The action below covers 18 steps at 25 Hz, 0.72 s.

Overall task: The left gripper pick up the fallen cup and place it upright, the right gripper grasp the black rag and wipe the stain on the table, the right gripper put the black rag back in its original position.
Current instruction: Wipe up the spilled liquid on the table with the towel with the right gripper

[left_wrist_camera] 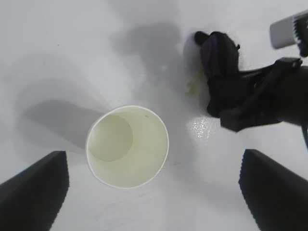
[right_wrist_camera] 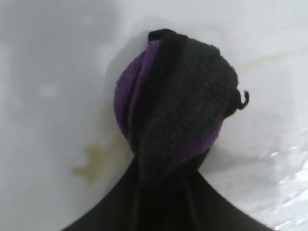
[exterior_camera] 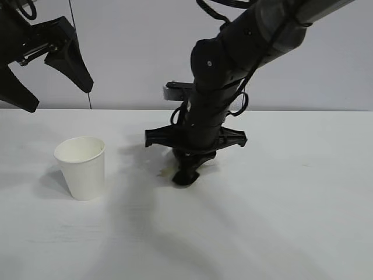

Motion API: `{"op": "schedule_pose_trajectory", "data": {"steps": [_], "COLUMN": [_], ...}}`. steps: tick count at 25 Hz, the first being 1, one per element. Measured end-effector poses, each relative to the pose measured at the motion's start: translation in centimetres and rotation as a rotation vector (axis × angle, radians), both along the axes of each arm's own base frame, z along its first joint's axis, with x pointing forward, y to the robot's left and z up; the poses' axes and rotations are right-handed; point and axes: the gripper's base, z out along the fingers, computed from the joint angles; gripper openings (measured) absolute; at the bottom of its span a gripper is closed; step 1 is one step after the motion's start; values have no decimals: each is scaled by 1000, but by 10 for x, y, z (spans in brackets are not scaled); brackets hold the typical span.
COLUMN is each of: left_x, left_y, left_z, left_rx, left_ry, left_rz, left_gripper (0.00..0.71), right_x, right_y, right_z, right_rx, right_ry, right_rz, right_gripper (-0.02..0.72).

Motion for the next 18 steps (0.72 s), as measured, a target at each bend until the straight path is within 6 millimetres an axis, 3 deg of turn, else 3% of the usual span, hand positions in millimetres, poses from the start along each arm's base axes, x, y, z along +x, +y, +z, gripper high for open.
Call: {"op": "schedule_pose_trajectory", "data": {"steps": [4,7,9,14,18], "left_x": [0,0,0,0,-1], "left_y": [0,0,0,0,0], "left_z": [0,0,0,0,0], "left_rx": [0,0,0,0,-1], "left_ry": [0,0,0,3,14], "left_rz": [0,0,0,-2,-7], "left_gripper": [693,693,693,693,693], "right_x": [10,7,0,-35,-51], "right_y": [-20,-15,-2,52,74], "right_z": [0,0,0,-1,-2], "right_rx": [-20,-30,-36,-20,-17], "right_ry": [-2,-6,-4,17,20], "right_rz": [-35,-13,20,137,193], "right_gripper": [106,106,106,106,106]}}
